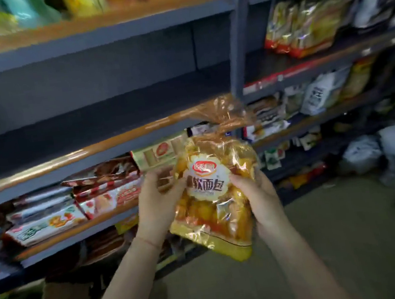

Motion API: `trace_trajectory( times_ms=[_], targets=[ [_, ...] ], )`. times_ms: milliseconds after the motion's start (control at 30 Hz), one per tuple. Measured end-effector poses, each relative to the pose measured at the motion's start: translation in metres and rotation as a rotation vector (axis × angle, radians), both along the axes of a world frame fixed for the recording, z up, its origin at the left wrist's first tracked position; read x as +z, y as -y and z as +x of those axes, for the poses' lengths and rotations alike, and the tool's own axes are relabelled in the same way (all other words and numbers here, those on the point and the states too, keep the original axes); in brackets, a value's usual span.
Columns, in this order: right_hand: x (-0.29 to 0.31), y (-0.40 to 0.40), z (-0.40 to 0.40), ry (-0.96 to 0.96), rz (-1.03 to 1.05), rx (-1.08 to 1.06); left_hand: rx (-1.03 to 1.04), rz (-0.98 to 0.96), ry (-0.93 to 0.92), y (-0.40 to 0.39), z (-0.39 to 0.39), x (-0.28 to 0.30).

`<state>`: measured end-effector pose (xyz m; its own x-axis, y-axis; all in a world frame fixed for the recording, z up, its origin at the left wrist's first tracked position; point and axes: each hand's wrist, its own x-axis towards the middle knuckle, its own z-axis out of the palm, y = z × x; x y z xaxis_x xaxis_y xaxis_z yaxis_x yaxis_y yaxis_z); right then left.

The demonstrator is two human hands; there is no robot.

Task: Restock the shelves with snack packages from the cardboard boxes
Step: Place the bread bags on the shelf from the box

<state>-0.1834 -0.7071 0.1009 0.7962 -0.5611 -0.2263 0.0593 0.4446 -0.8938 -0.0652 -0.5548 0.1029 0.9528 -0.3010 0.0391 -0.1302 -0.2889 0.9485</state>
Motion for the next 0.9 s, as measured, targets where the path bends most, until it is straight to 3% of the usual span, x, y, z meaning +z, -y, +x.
trace_trajectory(
  times_ms=[133,200,300,400,500,600,667,733,900],
  targets=[
    [-0.005,0.035,0.004,-0.020,-0.188,-0.037,-0.479,-0.122,-0.160,0.070,-0.028,-0.002],
    [-0.007,0.051,0.010,0.039,-0.243,0.042,-0.448,-0.225,-0.275,0.100,-0.022,-0.007],
    [0.004,0.086,0.007,-0.048,-0.460,0.090,-0.337,-0.435,-0.517,0.137,0.011,-0.007],
    [0.019,0.140,0.006,-0.093,-0.596,-0.192,-0.363,-0.574,-0.798,0.171,0.041,-0.008],
    [0.027,0.199,0.014,-0.141,-0.714,-0.467,-0.403,-0.654,-0.944,0.215,0.055,-0.003],
    [0.032,0.245,0.017,-0.268,-0.621,-0.423,-0.438,-0.664,-1.024,0.260,0.071,0.003],
    [0.033,0.265,0.015,-0.311,-0.418,-0.265,-0.519,-0.634,-1.042,0.289,0.078,0.008],
    [0.031,0.281,0.013,-0.270,-0.239,-0.158,-0.595,-0.597,-1.044,0.314,0.080,0.013],
    [0.029,0.334,0.017,-0.090,-0.144,-0.211,-0.621,-0.453,-0.900,0.377,0.085,0.022]
  ],
)
